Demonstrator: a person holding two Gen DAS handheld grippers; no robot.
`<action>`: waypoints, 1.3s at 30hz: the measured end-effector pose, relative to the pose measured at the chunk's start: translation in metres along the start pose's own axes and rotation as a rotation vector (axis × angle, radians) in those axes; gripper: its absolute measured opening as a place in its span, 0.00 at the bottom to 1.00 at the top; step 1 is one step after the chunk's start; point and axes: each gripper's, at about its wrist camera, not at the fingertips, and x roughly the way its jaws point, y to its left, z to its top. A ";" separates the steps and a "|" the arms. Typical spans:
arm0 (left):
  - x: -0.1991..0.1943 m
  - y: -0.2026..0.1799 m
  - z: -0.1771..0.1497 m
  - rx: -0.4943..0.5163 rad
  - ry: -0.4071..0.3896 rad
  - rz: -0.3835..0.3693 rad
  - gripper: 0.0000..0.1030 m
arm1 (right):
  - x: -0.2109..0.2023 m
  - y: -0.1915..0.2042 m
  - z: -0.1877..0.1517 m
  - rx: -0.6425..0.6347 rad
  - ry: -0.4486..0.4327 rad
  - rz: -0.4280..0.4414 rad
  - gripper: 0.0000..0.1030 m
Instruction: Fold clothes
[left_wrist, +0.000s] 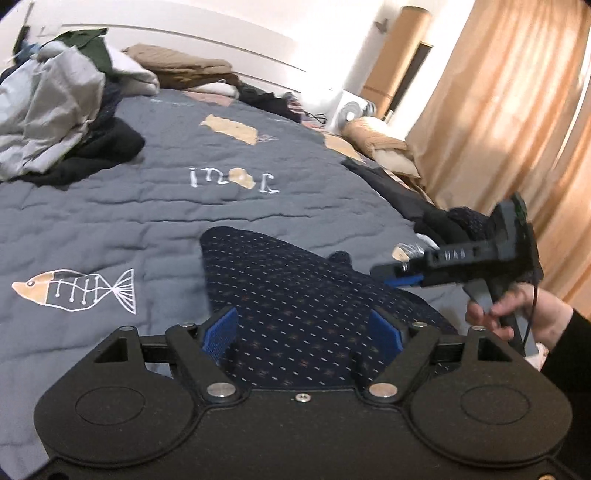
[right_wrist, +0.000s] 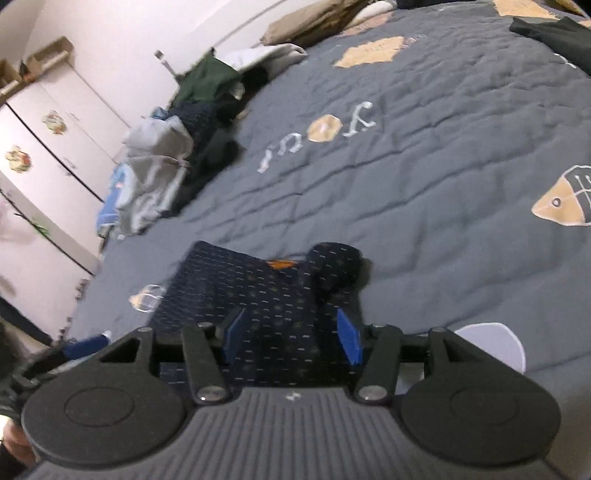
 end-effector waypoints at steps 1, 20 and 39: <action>-0.001 0.000 0.001 -0.010 -0.007 -0.002 0.75 | 0.002 0.000 -0.001 0.002 0.005 -0.002 0.52; -0.007 -0.001 0.006 -0.003 -0.054 0.036 0.80 | -0.037 0.045 0.002 -0.141 -0.262 0.008 0.04; -0.009 -0.018 -0.001 0.047 -0.017 0.008 0.80 | -0.050 0.030 -0.005 -0.042 -0.268 -0.070 0.39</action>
